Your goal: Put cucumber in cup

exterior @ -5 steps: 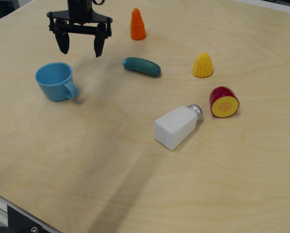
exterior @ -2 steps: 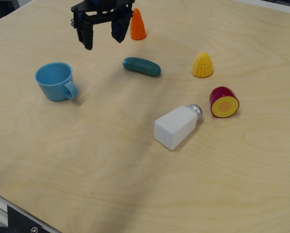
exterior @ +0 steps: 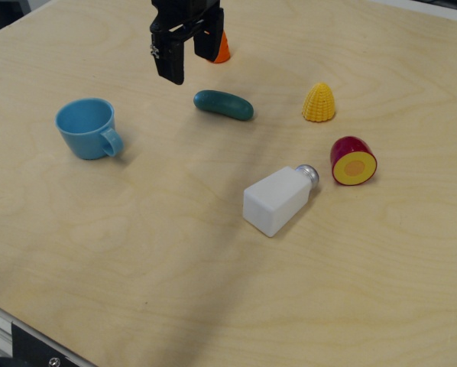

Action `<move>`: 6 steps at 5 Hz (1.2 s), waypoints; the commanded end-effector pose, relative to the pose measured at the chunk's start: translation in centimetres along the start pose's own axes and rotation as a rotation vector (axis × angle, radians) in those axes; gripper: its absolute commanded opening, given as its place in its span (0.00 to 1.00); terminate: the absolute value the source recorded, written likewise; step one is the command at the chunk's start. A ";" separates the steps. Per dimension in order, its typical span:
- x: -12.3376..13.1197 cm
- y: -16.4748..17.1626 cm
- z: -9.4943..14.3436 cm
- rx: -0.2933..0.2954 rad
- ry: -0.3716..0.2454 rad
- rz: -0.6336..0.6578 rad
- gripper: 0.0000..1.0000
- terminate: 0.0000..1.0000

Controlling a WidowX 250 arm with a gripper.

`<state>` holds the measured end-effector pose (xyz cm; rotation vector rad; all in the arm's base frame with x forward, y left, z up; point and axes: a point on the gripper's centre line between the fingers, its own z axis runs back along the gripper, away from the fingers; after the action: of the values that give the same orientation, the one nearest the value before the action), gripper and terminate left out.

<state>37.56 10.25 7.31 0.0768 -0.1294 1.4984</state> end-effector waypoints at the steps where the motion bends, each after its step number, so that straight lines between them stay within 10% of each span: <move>1: -0.9 -2.5 -1.0 -0.095 0.038 0.062 1.00 0.00; 4: -1.6 -4.4 -4.1 -0.073 0.076 0.056 1.00 0.00; 5: -1.2 -4.3 -4.2 -0.066 0.075 0.058 0.00 0.00; 6: -1.1 -4.2 -4.1 -0.060 0.053 0.032 0.00 0.00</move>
<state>40.27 8.73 1.06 0.0221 -0.0735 1.5262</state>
